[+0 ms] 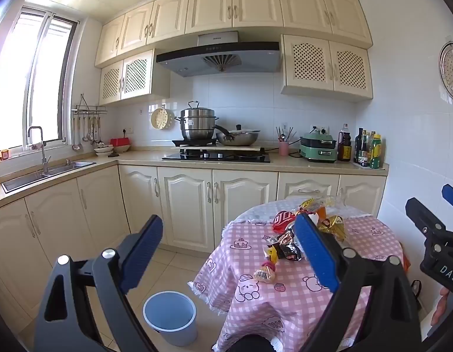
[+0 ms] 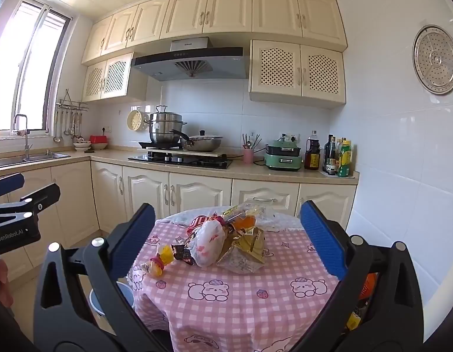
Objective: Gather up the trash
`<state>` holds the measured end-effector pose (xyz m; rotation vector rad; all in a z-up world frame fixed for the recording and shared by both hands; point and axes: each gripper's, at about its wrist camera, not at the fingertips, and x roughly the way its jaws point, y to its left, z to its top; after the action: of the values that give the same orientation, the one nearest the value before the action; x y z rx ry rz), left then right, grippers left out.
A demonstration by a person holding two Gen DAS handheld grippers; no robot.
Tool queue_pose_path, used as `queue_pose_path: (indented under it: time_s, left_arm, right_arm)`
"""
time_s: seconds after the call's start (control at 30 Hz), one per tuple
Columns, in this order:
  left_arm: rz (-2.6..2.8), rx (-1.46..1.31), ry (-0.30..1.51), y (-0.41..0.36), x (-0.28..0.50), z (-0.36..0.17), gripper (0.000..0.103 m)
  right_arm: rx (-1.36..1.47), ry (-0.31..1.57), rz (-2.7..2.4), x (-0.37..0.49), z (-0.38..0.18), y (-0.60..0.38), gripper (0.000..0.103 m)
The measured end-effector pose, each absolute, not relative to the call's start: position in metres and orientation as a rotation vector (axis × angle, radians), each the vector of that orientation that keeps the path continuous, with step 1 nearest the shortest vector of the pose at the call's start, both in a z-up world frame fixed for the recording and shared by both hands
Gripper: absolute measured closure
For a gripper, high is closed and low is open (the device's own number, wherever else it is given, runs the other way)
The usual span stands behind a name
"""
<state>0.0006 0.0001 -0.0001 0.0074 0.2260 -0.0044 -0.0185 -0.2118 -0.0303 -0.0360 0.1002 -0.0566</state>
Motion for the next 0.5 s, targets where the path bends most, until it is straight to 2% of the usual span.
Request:
queue_pose_path:
  time_s: [0.5]
  left_arm:
    - [-0.007, 0.010, 0.223, 0.0009, -0.0030, -0.0006, 0.013]
  right_arm:
    - [-0.025, 0.104, -0.055, -0.0172, -0.0335, -0.2132, 0.006]
